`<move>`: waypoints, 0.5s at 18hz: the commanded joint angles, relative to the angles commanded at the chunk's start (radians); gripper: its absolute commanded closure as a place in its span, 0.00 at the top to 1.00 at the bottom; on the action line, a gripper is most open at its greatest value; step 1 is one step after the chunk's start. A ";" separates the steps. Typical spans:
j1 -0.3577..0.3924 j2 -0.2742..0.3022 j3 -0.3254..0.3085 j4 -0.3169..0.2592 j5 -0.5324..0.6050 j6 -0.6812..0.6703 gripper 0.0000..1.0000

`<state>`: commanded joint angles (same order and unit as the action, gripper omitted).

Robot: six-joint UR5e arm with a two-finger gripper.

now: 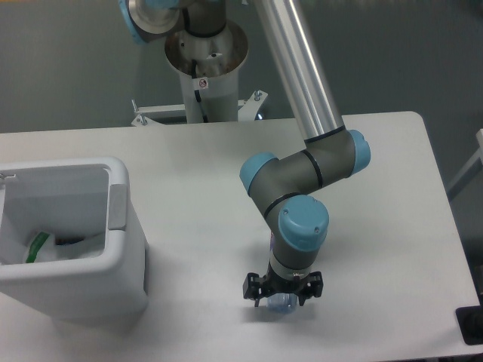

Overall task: Place the trash in the trash can
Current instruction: 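Close the gripper around the bottle's cap end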

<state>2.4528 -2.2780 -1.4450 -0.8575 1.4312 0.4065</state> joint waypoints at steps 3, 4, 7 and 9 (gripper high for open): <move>0.000 0.000 -0.002 0.000 0.000 0.005 0.93; 0.000 0.000 -0.002 0.000 0.002 0.005 0.91; 0.002 0.002 -0.002 0.000 0.002 0.005 0.89; 0.000 0.002 -0.003 0.000 0.000 0.005 0.86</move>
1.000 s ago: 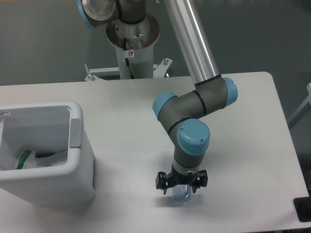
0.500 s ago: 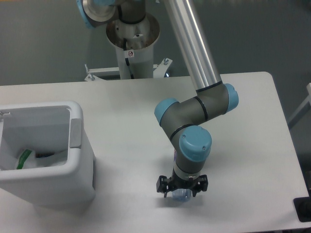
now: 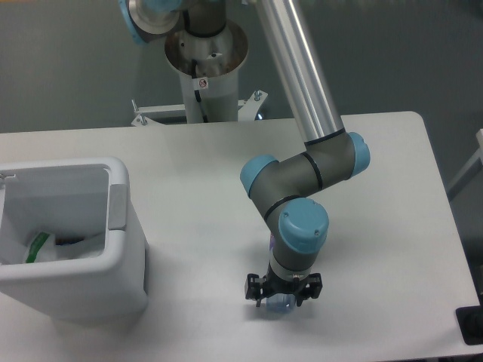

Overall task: Place the trash in the trash can
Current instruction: 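Close the gripper around the bottle's cap end, then lift the bottle and carry it over the trash bin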

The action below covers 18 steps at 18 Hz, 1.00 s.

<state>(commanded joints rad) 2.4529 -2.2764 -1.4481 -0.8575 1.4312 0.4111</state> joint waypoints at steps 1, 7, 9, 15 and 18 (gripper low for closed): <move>0.002 0.002 0.000 0.000 0.002 0.000 0.85; 0.003 0.009 -0.002 0.000 0.002 0.000 0.71; 0.003 0.012 -0.003 0.000 0.000 0.000 0.70; 0.005 0.029 -0.005 0.000 0.000 0.000 0.70; 0.006 0.044 -0.005 0.000 0.000 0.000 0.69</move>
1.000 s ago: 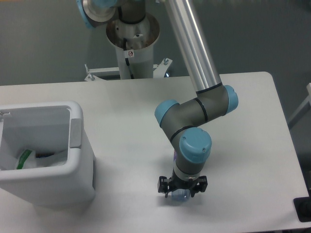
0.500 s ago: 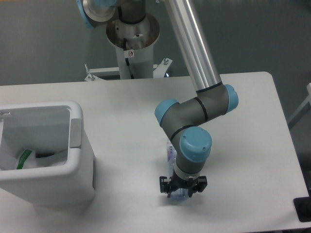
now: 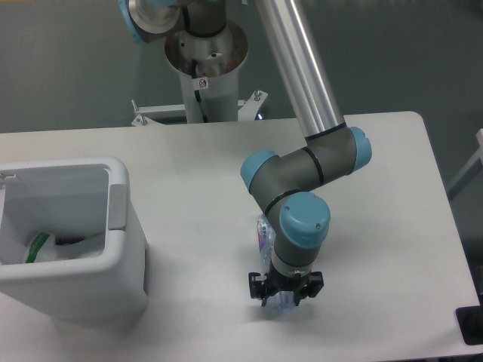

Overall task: Place the trash in the trash can
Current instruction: 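Lift the bottle and carry it over the trash bin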

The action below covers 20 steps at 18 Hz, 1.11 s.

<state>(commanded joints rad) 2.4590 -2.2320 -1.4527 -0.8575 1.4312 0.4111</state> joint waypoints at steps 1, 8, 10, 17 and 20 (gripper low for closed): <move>0.000 0.008 -0.002 0.000 0.000 0.000 0.66; 0.009 0.040 -0.005 -0.005 -0.003 0.000 0.64; 0.011 0.052 -0.005 -0.006 -0.002 0.000 0.64; 0.041 0.334 0.028 0.061 -0.034 -0.023 0.64; 0.032 0.385 0.055 0.104 -0.035 -0.127 0.64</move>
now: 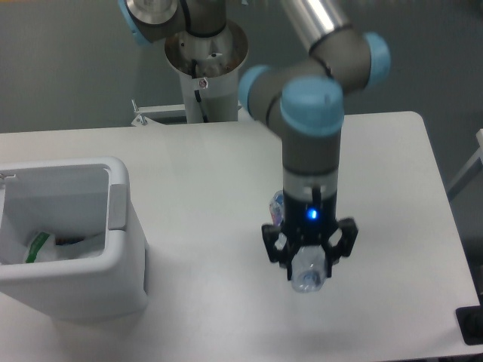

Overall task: Place the trash in the trash can
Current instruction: 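Lift the bottle and carry it over the trash bin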

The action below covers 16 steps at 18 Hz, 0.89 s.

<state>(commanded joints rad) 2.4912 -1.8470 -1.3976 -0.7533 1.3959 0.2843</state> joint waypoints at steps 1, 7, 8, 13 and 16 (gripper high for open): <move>-0.003 0.009 0.029 0.003 0.000 -0.054 0.64; -0.073 0.090 0.134 0.026 0.002 -0.185 0.64; -0.099 0.100 0.134 0.026 0.002 -0.183 0.64; -0.227 0.106 0.131 0.028 0.002 -0.183 0.64; -0.307 0.098 0.126 0.028 0.002 -0.185 0.64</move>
<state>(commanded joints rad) 2.1846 -1.7487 -1.2717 -0.7256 1.3975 0.0997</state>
